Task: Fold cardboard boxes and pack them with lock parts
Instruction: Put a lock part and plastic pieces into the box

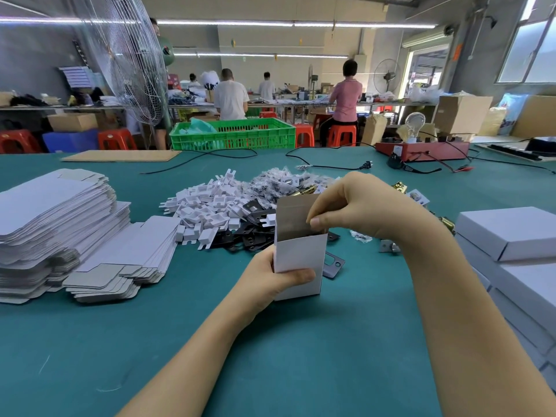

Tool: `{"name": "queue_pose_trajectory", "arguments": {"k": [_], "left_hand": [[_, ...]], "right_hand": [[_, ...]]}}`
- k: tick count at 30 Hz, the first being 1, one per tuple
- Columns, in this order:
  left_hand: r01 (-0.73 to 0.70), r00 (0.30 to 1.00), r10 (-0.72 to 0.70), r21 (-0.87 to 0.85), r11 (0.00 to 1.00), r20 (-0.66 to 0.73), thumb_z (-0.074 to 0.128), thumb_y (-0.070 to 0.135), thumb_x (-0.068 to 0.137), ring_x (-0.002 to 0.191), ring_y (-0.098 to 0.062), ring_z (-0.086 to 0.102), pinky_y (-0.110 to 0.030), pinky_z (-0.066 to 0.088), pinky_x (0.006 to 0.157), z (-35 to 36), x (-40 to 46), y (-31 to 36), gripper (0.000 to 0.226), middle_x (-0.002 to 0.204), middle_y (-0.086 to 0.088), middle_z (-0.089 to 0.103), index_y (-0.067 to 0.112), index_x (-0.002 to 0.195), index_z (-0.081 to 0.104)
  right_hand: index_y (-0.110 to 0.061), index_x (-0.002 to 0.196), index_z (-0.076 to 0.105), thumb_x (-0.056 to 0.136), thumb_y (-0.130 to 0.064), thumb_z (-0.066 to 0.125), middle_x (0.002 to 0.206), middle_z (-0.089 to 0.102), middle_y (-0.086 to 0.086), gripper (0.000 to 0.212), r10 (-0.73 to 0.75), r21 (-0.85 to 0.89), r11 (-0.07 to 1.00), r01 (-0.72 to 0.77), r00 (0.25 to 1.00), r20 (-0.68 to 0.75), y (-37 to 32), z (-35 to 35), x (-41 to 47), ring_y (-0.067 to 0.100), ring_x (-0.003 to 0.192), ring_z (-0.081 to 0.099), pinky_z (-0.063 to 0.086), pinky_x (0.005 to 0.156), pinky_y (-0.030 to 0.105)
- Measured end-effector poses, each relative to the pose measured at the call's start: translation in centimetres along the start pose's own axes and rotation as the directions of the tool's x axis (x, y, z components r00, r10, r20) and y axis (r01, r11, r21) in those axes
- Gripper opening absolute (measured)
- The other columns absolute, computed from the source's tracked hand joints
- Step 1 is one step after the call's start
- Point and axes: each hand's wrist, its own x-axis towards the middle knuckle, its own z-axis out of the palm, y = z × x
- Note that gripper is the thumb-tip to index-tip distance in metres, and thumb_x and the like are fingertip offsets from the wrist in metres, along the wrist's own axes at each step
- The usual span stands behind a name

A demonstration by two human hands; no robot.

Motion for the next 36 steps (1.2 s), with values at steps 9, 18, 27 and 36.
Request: {"name": "queue_pose_trajectory", "arguments": {"k": [9, 18, 27, 36], "left_hand": [[0.023, 0.998, -0.024, -0.011, 1.0, -0.051, 0.08, 0.02, 0.064, 0.089, -0.008, 0.07, -0.017, 0.053, 0.072, -0.1, 0.1, -0.2, 0.038, 0.097, 0.005, 0.076, 0.023, 0.101, 0.072], [0.032, 0.931, -0.071, -0.115, 0.993, -0.357, 0.083, 0.011, 0.074, 0.083, -0.01, 0.072, -0.021, 0.055, 0.067, -0.6, 0.4, -0.5, 0.03, 0.089, 0.009, 0.076, 0.025, 0.097, 0.069], [0.055, 0.96, -0.083, -0.113, 0.992, -0.267, 0.082, 0.031, 0.056, 0.087, -0.011, 0.072, -0.027, 0.057, 0.076, -0.3, 0.6, -0.5, 0.043, 0.092, 0.012, 0.076, 0.027, 0.097, 0.069], [0.05, 0.967, -0.066, -0.068, 0.996, -0.246, 0.082, 0.011, 0.075, 0.083, -0.007, 0.071, -0.017, 0.053, 0.067, -0.1, 0.6, -0.4, 0.028, 0.089, 0.013, 0.076, 0.027, 0.095, 0.07]], "right_hand": [[-0.013, 0.084, 0.073, 0.087, -0.01, 0.067, 0.07, 0.074, 0.0, 0.008, 0.047, 0.302, 0.952, 0.046, 0.955, -0.293, 1.9, -0.4, 0.0, 0.006, 0.059, 0.062, 0.045, 0.054, 0.012], [-0.023, 0.075, 0.065, 0.087, -0.011, 0.059, 0.067, 0.07, -0.001, 0.019, 0.453, 0.503, 0.844, -0.185, 0.747, -0.486, 7.3, 2.7, 1.5, 0.012, 0.064, 0.06, 0.051, 0.065, 0.031], [-0.01, 0.124, 0.057, 0.092, -0.009, 0.049, 0.116, 0.065, 0.01, 0.033, 0.477, 0.022, 0.847, -0.531, 0.742, -0.47, 12.4, 5.9, 2.6, 0.029, 0.111, 0.054, 0.048, 0.084, 0.036], [-0.014, 0.115, 0.059, 0.097, -0.012, 0.044, 0.101, 0.058, 0.005, 0.024, 0.362, -0.435, 0.711, -0.552, 0.818, -0.447, 12.7, 7.4, 1.4, 0.027, 0.103, 0.044, 0.036, 0.067, 0.031]]}}
